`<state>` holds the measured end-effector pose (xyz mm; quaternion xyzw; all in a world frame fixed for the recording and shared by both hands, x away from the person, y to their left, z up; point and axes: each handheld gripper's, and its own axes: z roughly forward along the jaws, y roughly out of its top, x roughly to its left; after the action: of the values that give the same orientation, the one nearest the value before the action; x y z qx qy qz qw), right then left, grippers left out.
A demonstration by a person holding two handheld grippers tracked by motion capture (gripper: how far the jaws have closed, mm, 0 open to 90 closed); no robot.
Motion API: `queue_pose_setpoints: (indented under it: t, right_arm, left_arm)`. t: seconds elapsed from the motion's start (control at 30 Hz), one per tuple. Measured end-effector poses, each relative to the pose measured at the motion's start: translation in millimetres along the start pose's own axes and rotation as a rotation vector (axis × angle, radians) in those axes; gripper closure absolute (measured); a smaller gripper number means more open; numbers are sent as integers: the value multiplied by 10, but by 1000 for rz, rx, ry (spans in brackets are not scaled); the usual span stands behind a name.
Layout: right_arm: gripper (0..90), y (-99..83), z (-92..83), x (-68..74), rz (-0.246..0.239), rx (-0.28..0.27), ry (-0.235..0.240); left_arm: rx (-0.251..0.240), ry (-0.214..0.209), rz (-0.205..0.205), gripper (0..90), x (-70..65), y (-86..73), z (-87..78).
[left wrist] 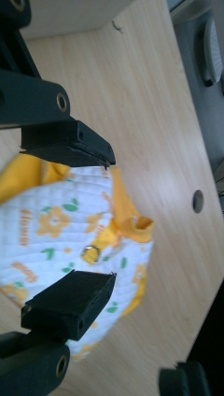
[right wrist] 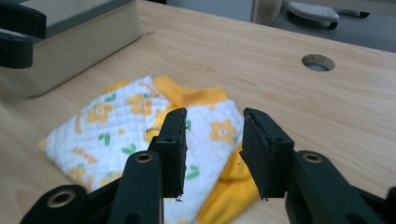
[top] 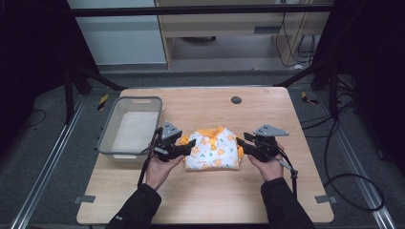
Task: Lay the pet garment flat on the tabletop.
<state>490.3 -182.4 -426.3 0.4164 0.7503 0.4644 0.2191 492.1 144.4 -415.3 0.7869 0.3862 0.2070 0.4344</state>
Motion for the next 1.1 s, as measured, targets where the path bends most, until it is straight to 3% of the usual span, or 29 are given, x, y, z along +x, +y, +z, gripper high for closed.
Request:
queue_pose_setpoints:
  t: [0.2,0.37,0.57,0.8,0.93,1.03,1.1]
  right_arm:
    - [524,-282,-158,-13,-7,46,53]
    - [516,-499,-114,12,-11,108,77]
    - [519,-631,55,84,-21,181,111]
    - [530,-687,177,142,-43,207,120]
    - [549,-713,226,141,-46,231,119]
    - [581,-716,253,147,-36,235,124]
    - [616,-710,271,150,-43,237,128]
  left_arm:
    - [89,-10,39,340,7,-397,-45]
    - [130,-35,19,343,-13,-640,56]
    - [165,-52,38,367,-80,-709,136]
    - [201,-60,81,417,-166,-749,250]
    - [214,-58,91,468,-189,-765,306]
    - [220,-71,80,546,-187,-767,337]
    - [215,-70,96,604,-189,-764,341]
